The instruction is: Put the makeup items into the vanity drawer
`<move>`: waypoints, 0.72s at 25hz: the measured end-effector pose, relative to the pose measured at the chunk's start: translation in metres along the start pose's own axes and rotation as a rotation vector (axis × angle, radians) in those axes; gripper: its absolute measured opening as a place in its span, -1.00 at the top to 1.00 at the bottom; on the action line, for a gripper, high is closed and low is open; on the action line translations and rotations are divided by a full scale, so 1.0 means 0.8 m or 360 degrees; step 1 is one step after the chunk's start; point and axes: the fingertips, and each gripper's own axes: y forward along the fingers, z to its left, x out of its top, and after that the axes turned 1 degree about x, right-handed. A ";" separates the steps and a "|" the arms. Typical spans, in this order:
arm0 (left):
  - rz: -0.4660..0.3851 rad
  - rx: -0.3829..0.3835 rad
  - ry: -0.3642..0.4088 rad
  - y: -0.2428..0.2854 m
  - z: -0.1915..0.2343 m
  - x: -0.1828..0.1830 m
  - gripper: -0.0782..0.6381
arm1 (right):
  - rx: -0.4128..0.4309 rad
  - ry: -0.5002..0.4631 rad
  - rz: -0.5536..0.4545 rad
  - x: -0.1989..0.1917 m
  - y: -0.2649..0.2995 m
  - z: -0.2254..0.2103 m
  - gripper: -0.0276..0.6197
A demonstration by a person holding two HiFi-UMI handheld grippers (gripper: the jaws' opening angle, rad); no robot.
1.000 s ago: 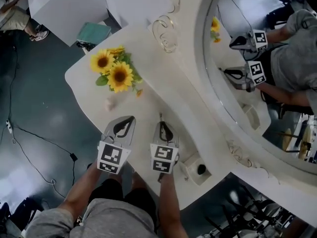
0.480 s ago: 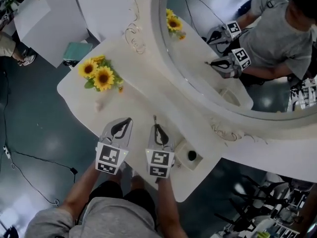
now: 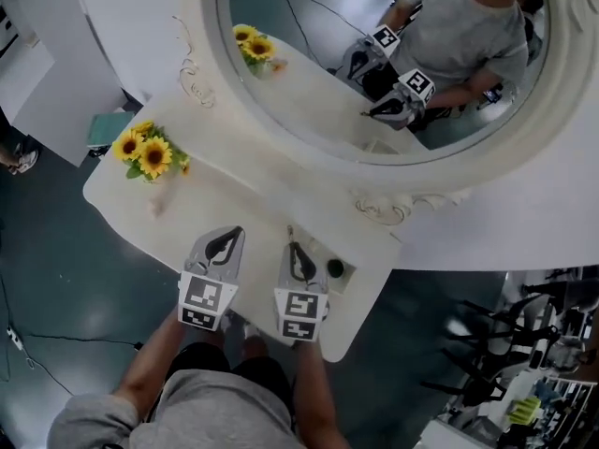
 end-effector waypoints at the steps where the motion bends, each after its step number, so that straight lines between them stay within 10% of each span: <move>1: -0.0005 -0.0018 0.0006 0.002 -0.009 0.002 0.75 | -0.0024 0.0010 0.0000 -0.004 -0.007 -0.009 0.81; 18: 0.0048 -0.0210 0.0072 0.039 -0.112 -0.006 0.75 | -0.0216 0.0118 0.0086 -0.080 -0.057 -0.106 0.81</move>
